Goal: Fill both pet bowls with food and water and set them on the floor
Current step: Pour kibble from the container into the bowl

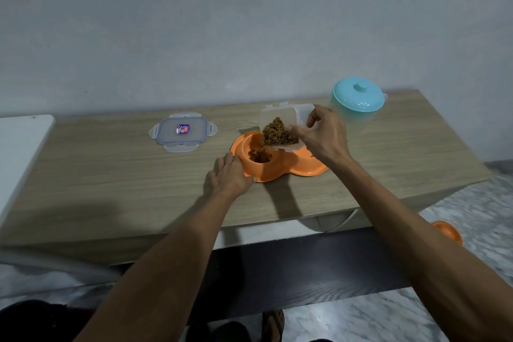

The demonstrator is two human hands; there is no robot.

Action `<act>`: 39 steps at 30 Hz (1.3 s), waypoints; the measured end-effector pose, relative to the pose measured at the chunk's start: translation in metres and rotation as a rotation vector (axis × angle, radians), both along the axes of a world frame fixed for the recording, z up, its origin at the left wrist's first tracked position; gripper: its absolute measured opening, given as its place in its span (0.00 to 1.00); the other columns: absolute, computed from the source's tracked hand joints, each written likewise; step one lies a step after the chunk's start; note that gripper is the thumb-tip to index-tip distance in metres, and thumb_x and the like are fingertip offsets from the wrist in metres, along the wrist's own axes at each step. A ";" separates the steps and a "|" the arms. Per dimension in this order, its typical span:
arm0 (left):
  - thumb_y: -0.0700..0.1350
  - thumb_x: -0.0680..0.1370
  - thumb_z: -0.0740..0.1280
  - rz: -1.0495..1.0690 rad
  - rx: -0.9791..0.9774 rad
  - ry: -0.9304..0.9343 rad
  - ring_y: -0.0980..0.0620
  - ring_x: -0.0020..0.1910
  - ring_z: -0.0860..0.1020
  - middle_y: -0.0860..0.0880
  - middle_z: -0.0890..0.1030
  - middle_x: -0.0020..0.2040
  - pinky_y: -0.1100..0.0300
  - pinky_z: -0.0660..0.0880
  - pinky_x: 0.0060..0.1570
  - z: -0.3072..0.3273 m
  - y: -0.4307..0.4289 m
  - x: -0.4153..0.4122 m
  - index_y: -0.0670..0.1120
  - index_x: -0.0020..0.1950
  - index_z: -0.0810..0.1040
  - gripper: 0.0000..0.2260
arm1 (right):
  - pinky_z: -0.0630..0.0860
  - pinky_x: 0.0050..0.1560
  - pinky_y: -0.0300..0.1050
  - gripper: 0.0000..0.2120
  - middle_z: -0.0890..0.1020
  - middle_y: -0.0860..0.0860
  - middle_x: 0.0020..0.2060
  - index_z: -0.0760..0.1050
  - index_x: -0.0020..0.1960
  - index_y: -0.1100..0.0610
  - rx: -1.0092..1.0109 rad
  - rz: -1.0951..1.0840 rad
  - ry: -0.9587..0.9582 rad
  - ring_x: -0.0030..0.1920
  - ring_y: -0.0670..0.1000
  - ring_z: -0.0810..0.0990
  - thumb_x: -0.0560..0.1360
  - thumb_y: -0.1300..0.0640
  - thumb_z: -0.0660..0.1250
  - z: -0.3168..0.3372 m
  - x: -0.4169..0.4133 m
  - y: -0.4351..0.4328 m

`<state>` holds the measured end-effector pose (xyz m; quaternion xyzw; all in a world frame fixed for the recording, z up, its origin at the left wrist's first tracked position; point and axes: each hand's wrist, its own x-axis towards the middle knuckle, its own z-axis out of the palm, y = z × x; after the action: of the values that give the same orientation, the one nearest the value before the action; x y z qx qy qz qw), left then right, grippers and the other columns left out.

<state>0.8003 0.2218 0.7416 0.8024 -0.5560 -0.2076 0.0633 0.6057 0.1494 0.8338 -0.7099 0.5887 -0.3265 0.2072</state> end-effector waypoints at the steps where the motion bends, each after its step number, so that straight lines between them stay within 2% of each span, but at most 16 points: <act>1: 0.60 0.72 0.71 0.001 0.003 0.002 0.45 0.70 0.64 0.48 0.66 0.70 0.43 0.68 0.64 0.000 0.000 0.000 0.46 0.71 0.66 0.33 | 0.64 0.44 0.41 0.21 0.78 0.53 0.47 0.69 0.37 0.55 -0.001 -0.003 -0.003 0.47 0.49 0.72 0.65 0.42 0.77 -0.001 0.000 0.000; 8: 0.59 0.72 0.72 0.000 0.006 -0.007 0.44 0.71 0.63 0.48 0.66 0.72 0.42 0.68 0.65 0.000 0.000 0.000 0.46 0.71 0.66 0.34 | 0.71 0.45 0.45 0.21 0.78 0.52 0.49 0.70 0.38 0.56 -0.006 -0.008 -0.019 0.50 0.51 0.75 0.65 0.43 0.77 -0.001 -0.002 0.000; 13: 0.59 0.72 0.72 -0.003 0.005 0.001 0.45 0.71 0.63 0.48 0.66 0.72 0.42 0.67 0.65 -0.001 0.000 0.000 0.46 0.72 0.66 0.34 | 0.77 0.41 0.51 0.22 0.76 0.49 0.43 0.68 0.36 0.54 0.007 -0.009 -0.043 0.43 0.56 0.79 0.64 0.42 0.77 -0.001 -0.005 0.001; 17: 0.59 0.72 0.72 0.003 0.008 -0.004 0.45 0.71 0.64 0.48 0.66 0.71 0.43 0.67 0.65 0.001 0.000 -0.001 0.46 0.71 0.66 0.33 | 0.75 0.40 0.50 0.23 0.76 0.49 0.42 0.68 0.36 0.55 -0.016 -0.009 -0.026 0.43 0.56 0.79 0.64 0.40 0.76 -0.001 -0.007 0.000; 20: 0.58 0.72 0.72 0.005 0.015 -0.002 0.45 0.71 0.64 0.48 0.66 0.72 0.43 0.67 0.65 0.001 0.000 -0.001 0.46 0.71 0.66 0.33 | 0.80 0.38 0.59 0.23 0.74 0.45 0.41 0.69 0.36 0.56 0.022 -0.014 -0.069 0.39 0.58 0.81 0.63 0.38 0.75 -0.002 -0.007 -0.001; 22: 0.58 0.72 0.72 0.005 0.013 0.002 0.45 0.71 0.64 0.48 0.66 0.72 0.43 0.67 0.65 0.001 0.000 -0.001 0.47 0.72 0.66 0.33 | 0.80 0.37 0.61 0.24 0.75 0.48 0.39 0.68 0.35 0.55 0.067 -0.036 -0.118 0.38 0.58 0.81 0.62 0.37 0.74 -0.002 -0.008 -0.003; 25: 0.59 0.72 0.72 0.005 0.014 0.003 0.45 0.71 0.64 0.48 0.66 0.71 0.42 0.68 0.65 0.001 0.000 -0.001 0.47 0.72 0.66 0.33 | 0.83 0.32 0.55 0.18 0.75 0.54 0.36 0.69 0.38 0.55 0.214 -0.107 -0.295 0.35 0.55 0.81 0.68 0.47 0.75 0.002 -0.011 -0.009; 28: 0.59 0.72 0.72 0.010 0.019 -0.007 0.45 0.70 0.64 0.48 0.67 0.71 0.43 0.68 0.64 0.002 0.000 -0.002 0.47 0.71 0.66 0.33 | 0.82 0.29 0.47 0.12 0.73 0.55 0.41 0.70 0.44 0.57 0.393 -0.209 -0.440 0.41 0.58 0.82 0.74 0.54 0.72 0.001 -0.019 -0.020; 30: 0.59 0.72 0.72 0.014 0.024 -0.013 0.45 0.70 0.64 0.48 0.67 0.71 0.43 0.68 0.64 0.002 -0.001 -0.002 0.47 0.72 0.66 0.33 | 0.82 0.29 0.48 0.10 0.73 0.57 0.44 0.69 0.47 0.58 0.468 -0.247 -0.485 0.42 0.59 0.82 0.75 0.56 0.69 -0.002 -0.022 -0.031; 34: 0.59 0.71 0.72 0.021 0.024 -0.009 0.45 0.71 0.64 0.49 0.66 0.71 0.42 0.68 0.65 -0.001 -0.002 -0.002 0.47 0.72 0.66 0.33 | 0.82 0.31 0.52 0.08 0.72 0.60 0.43 0.68 0.44 0.58 0.546 -0.244 -0.567 0.34 0.57 0.78 0.77 0.58 0.66 -0.009 -0.014 -0.059; 39: 0.58 0.72 0.71 0.043 0.027 0.023 0.45 0.74 0.60 0.50 0.62 0.75 0.39 0.65 0.68 -0.006 -0.001 -0.002 0.48 0.74 0.64 0.35 | 0.83 0.31 0.58 0.04 0.76 0.60 0.44 0.73 0.43 0.58 0.521 -0.226 -0.513 0.34 0.61 0.81 0.75 0.59 0.67 -0.024 0.023 -0.101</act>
<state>0.7988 0.2205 0.7353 0.8124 -0.5351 -0.2228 0.0630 0.6285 0.0487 0.8102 -0.4591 0.6556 -0.3539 0.4839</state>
